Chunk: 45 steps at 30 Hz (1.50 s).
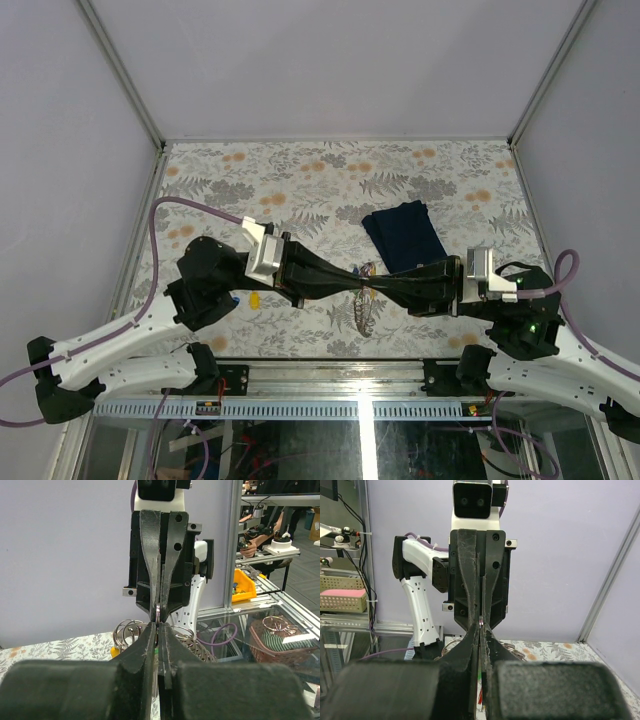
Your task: Put the keys on the keyring
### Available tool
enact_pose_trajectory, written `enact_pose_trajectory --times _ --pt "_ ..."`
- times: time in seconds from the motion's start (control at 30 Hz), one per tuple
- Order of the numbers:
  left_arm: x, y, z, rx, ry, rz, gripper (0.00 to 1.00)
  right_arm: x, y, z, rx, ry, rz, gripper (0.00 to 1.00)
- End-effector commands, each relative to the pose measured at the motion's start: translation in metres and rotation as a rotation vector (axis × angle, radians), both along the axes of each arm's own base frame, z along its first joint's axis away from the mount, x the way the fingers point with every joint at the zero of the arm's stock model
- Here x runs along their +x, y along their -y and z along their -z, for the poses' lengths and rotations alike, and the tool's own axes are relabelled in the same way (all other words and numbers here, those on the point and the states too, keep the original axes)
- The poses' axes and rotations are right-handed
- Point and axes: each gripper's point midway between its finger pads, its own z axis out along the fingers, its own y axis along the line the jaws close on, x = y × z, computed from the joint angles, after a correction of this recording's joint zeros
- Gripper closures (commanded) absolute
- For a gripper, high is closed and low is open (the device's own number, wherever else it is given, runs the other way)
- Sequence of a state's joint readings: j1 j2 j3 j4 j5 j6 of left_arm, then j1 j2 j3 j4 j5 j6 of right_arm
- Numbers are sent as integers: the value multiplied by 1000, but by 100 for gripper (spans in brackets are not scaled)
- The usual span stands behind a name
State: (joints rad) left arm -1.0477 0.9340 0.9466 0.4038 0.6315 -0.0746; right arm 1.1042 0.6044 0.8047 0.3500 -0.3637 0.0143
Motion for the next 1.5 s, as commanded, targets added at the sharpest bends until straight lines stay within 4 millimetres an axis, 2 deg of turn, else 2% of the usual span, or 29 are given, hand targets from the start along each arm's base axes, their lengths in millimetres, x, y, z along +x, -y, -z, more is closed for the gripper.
enact_pose_trajectory --times 0.0,0.17,0.33,0.47,0.63,0.93,1.13,1.27,1.47 --pt "-6 -1 -7 -35 17 27 100 -11 17 -44 128 76 -13 100" --pt "-2 -2 -2 25 23 -7 100 -11 19 -42 117 76 -4 99" --pt "6 -8 6 175 44 -68 100 -10 21 -32 41 77 13 75" --pt "13 -14 20 317 50 -112 100 -6 25 -22 -14 67 48 69" --pt "17 -20 42 519 51 -116 100 7 27 -10 -91 -10 115 67" --pt "30 -42 74 839 -1 -178 100 21 12 32 -224 -105 142 66" --pt "32 -52 84 969 -32 -189 100 17 1 50 -226 -110 94 66" --pt "32 -51 84 987 -31 -175 100 17 -13 63 -252 -118 57 65" --pt "30 -48 82 979 -21 -157 100 20 -29 64 -243 -117 28 65"
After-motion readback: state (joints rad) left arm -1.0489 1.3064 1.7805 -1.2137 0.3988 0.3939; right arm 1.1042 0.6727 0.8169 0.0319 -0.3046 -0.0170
